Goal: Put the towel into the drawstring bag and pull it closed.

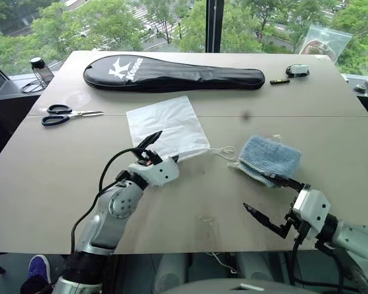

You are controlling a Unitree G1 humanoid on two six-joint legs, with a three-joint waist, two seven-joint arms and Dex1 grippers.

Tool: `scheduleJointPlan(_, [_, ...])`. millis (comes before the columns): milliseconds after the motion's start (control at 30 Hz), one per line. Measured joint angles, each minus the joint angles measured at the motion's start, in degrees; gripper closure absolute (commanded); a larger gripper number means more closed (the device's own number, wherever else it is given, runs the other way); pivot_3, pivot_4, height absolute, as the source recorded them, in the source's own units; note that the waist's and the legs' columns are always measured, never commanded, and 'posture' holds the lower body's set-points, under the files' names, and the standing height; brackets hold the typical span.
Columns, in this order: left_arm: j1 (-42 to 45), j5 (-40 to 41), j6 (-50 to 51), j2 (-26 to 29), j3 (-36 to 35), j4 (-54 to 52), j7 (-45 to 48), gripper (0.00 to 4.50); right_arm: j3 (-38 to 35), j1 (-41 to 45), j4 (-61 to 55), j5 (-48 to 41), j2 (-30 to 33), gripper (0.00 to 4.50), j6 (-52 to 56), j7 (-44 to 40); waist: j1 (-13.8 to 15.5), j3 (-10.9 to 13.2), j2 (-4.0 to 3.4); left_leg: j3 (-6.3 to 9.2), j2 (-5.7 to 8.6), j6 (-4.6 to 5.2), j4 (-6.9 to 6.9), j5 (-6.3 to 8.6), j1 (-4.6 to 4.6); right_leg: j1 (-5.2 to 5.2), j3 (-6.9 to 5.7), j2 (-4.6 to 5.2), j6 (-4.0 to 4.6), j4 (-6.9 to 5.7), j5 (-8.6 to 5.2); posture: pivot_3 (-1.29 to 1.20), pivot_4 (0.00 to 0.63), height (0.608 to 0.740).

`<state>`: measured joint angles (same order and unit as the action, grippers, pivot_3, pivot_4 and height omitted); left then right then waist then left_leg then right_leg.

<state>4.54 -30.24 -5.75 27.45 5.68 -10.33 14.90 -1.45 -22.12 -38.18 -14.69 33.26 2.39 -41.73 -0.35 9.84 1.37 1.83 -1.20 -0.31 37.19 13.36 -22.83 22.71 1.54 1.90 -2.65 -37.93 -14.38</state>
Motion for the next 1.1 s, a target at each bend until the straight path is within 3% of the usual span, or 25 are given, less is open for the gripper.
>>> scheduleJointPlan(33, [0.2,0.01,0.69,-0.33,0.14,0.23,0.08,0.04,0.0,-0.01,0.0,0.16,0.0,0.0,0.07,0.23,-0.04,0.0,0.0,0.0,0.0,0.0,0.0,0.0,0.0,0.0,0.0,-0.01,0.0,0.0,0.0,0.0,0.15,0.74])
scheduleJointPlan(167, [2.26,2.43,5.52,-2.64,0.71,1.03,2.76,1.18,0.1,0.56,-0.01,2.32,-1.33,0.0,1.56,3.45,-0.04,0.0,0.0,0.01,0.0,0.0,0.01,0.0,0.0,0.0,-0.01,-0.01,0.0,-0.02,0.0,0.0,0.15,0.74])
scheduleJointPlan(367, [6.7,15.24,17.36,-5.49,-1.36,1.15,11.81,4.16,0.48,5.38,-3.91,4.22,0.18,0.0,21.1,9.62,-0.14,0.0,0.0,0.08,0.02,0.0,0.05,0.0,-0.01,0.0,-0.04,-0.03,0.05,-0.06,0.03,0.0,0.15,0.74])
scheduleJointPlan(400, [7.08,16.06,18.12,-5.43,-1.81,1.15,12.39,4.47,0.45,5.6,-4.16,3.51,0.27,0.0,22.54,9.61,-0.15,0.0,0.01,0.1,0.02,0.0,0.05,0.0,-0.01,0.0,-0.05,-0.06,0.05,-0.06,0.03,0.0,0.15,0.74])
scheduleJointPlan(500, [9.37,23.04,24.97,-5.66,-4.38,0.89,16.22,4.47,-4.23,5.87,-4.35,-5.81,-1.98,0.0,28.87,9.25,-0.15,0.0,0.01,0.12,0.03,0.0,0.05,0.0,-0.07,-0.01,-0.05,-0.07,0.11,-0.05,0.06,0.0,0.15,0.74])
scheduleJointPlan(633, [11.95,34.87,37.66,-6.18,-8.26,-2.54,21.62,4.47,-10.42,8.01,-4.2,-9.87,-3.28,0.0,32.33,11.98,-0.29,0.0,0.02,0.09,0.04,0.0,0.12,0.0,-0.09,-0.01,-0.03,-0.05,0.0,-0.04,0.02,0.0,0.15,0.74])
scheduleJointPlan(800, [16.96,47.09,53.54,-5.64,-12.98,-4.56,23.47,4.47,-13.1,11.94,-0.82,-12.89,-6.28,0.0,38.26,17.48,-0.42,0.01,0.01,0.14,0.04,0.0,0.11,0.0,-0.06,0.0,-0.04,-0.15,0.01,-0.08,0.02,0.0,0.15,0.74])
scheduleJointPlan(933, [19.61,51.64,60.03,-5.84,-14.24,-5.14,22.07,4.47,-13.09,16.43,4.16,-12.96,-7.15,0.0,44.01,22.17,-0.48,0.01,0.01,0.09,0.06,0.0,0.12,0.0,-0.06,0.0,0.02,-0.13,0.04,-0.07,0.04,0.0,0.15,0.74])
scheduleJointPlan(1100, [22.37,54.02,63.51,-7.61,-13.81,-6.72,18.2,4.47,-12.95,28.78,12.89,-12.64,-11.58,0.0,52.8,29.98,-0.53,0.02,-0.01,0.09,0.07,0.0,0.09,-0.01,-0.04,0.01,0.05,-0.15,0.22,-0.11,0.15,0.0,0.15,0.74])
